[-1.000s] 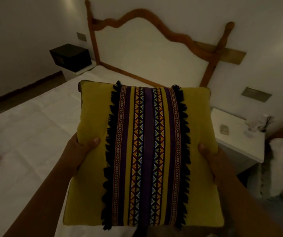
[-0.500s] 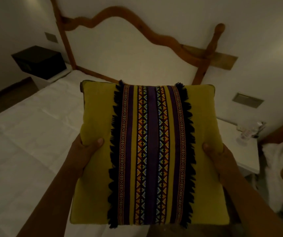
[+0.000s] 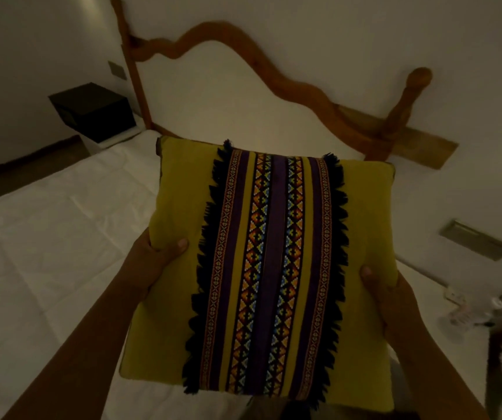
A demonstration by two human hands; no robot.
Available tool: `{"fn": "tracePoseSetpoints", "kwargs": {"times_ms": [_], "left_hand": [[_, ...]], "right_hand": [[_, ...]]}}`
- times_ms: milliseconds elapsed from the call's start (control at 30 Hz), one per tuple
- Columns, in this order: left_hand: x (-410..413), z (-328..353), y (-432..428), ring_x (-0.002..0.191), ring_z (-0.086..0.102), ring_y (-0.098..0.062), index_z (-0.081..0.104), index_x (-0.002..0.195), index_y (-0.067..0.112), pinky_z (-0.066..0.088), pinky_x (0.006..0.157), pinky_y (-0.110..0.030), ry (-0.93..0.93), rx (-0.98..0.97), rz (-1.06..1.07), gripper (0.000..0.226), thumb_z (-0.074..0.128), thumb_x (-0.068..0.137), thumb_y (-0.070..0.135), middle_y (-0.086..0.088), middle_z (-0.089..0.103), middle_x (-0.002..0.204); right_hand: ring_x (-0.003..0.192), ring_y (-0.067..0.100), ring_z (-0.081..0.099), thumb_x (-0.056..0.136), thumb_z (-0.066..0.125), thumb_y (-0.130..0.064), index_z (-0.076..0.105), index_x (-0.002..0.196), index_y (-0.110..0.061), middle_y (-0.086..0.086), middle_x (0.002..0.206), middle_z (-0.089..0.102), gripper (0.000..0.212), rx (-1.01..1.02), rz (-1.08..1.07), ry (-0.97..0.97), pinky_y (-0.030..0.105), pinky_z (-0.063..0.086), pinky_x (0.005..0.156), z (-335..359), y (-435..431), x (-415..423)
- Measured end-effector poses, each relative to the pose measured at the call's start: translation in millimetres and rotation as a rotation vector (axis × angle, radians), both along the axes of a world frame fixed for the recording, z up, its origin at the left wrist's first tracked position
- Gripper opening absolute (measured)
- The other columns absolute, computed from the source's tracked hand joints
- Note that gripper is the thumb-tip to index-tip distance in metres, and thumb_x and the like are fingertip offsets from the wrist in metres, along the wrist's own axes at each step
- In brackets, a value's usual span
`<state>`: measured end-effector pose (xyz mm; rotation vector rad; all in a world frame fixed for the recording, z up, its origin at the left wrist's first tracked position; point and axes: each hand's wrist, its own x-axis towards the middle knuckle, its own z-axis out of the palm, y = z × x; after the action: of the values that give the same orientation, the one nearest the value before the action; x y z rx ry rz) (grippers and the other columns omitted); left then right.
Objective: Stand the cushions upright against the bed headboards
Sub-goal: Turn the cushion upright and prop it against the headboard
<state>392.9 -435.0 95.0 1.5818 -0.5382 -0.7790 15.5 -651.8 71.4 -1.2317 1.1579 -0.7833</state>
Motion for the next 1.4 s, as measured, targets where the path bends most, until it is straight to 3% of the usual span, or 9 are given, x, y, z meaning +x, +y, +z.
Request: {"fn": "tracePoseSetpoints", "kwargs": {"times_ms": [333,433,500,567,700,967,1067,1267,1400], "left_hand": [[-0.4,-7.0,-105.4,0.091,0.075,-0.024,0.062,0.122,0.037,0.062,0.069,-0.043,0.028,0.043,-0.024,0.056,0.084,0.07,0.042,0.002,0.075,0.109],[18.3,-13.9,-127.3,0.091,0.075,-0.023,0.065,0.112,0.045,0.062,0.065,-0.039,0.054,0.053,-0.05,0.048,0.085,0.069,0.043,0.004,0.075,0.108],[37.0,-20.5,-144.1,0.093,0.075,-0.025,0.063,0.118,0.041,0.062,0.07,-0.044,0.07,0.067,-0.073,0.057,0.086,0.066,0.045,0.001,0.075,0.111],[58.5,-29.4,-163.6,0.097,0.074,-0.029,0.06,0.124,0.036,0.061,0.074,-0.048,0.083,0.087,-0.115,0.064,0.086,0.066,0.044,-0.003,0.073,0.115],[105.0,-48.8,-209.3,0.095,0.074,-0.028,0.063,0.118,0.038,0.062,0.069,-0.042,0.105,0.137,-0.187,0.059,0.087,0.064,0.045,-0.002,0.074,0.113],[185.0,-103.6,-313.7,0.097,0.073,-0.031,0.06,0.125,0.032,0.059,0.079,-0.056,0.129,0.235,-0.294,0.071,0.086,0.061,0.045,-0.006,0.073,0.114],[202.8,-123.1,-358.1,0.099,0.072,-0.034,0.057,0.129,0.025,0.057,0.082,-0.06,0.127,0.251,-0.36,0.078,0.085,0.059,0.045,-0.01,0.072,0.115],[233.8,-152.6,-427.9,0.101,0.071,-0.033,0.061,0.125,0.027,0.059,0.079,-0.056,0.099,0.277,-0.488,0.071,0.082,0.06,0.046,-0.009,0.072,0.115],[252.4,-175.2,-467.1,0.102,0.07,-0.034,0.063,0.124,0.024,0.06,0.079,-0.054,0.062,0.306,-0.553,0.06,0.079,0.067,0.037,-0.009,0.073,0.113]], "right_hand": [[0.092,0.032,0.075,0.076,0.074,-0.047,0.061,0.127,-0.021,0.009,0.11,0.075,0.058,0.092,0.061,-0.032,0.057,0.06,0.078,-15.7,-116.5,-4.6],[0.088,0.029,0.076,0.081,0.073,-0.041,0.063,0.122,-0.023,0.007,0.105,0.077,0.046,0.136,0.082,-0.06,0.046,0.063,0.068,-23.8,-134.5,10.6],[0.088,0.028,0.076,0.083,0.072,-0.039,0.063,0.122,-0.024,0.005,0.103,0.078,0.042,0.159,0.087,-0.071,0.04,0.062,0.063,-30.6,-145.3,23.3],[0.093,0.032,0.075,0.084,0.071,-0.037,0.062,0.127,-0.021,0.009,0.109,0.076,0.047,0.184,0.084,-0.074,0.047,0.063,0.071,-39.7,-156.6,38.0],[0.102,0.038,0.071,0.08,0.072,-0.038,0.057,0.134,-0.017,0.014,0.119,0.071,0.06,0.261,0.046,-0.056,0.061,0.056,0.087,-62.2,-181.2,74.1],[0.099,0.035,0.072,0.081,0.073,-0.041,0.057,0.134,-0.025,0.009,0.117,0.073,0.058,0.396,-0.085,-0.006,0.054,0.059,0.081,-127.0,-233.9,142.0],[0.094,0.033,0.073,0.079,0.073,-0.039,0.06,0.129,-0.026,0.009,0.114,0.073,0.053,0.393,-0.155,-0.015,0.046,0.061,0.071,-143.8,-252.2,158.7],[0.111,0.034,0.067,0.08,0.072,-0.034,0.05,0.142,-0.024,0.009,0.128,0.067,0.067,0.376,-0.17,-0.028,0.061,0.053,0.093,-170.3,-273.6,185.9],[0.109,0.028,0.068,0.085,0.071,-0.024,0.051,0.14,-0.024,0.003,0.122,0.069,0.058,0.358,-0.167,-0.012,0.045,0.06,0.08,-188.1,-291.8,204.2]]}}
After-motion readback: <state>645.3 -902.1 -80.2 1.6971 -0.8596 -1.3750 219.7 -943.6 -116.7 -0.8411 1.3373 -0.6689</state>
